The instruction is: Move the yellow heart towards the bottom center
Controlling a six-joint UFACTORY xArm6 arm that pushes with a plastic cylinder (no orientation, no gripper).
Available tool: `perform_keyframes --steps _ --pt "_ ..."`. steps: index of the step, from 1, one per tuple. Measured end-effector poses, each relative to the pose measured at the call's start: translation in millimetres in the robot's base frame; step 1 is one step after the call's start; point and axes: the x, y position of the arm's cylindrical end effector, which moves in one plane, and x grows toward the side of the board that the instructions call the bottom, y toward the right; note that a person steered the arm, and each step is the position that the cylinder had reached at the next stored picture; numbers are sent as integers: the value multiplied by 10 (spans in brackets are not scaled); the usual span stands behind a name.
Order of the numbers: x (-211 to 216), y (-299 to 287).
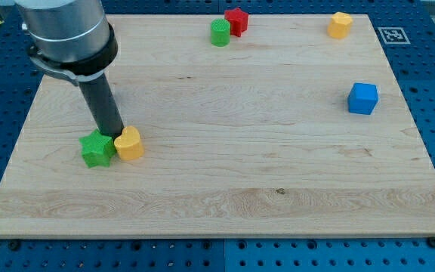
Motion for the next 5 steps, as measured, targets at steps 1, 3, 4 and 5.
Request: perform_keyframes --steps 1,3,4,5 --pt "76 104" --pt "291 544" --pt "525 728" --pt "712 949"
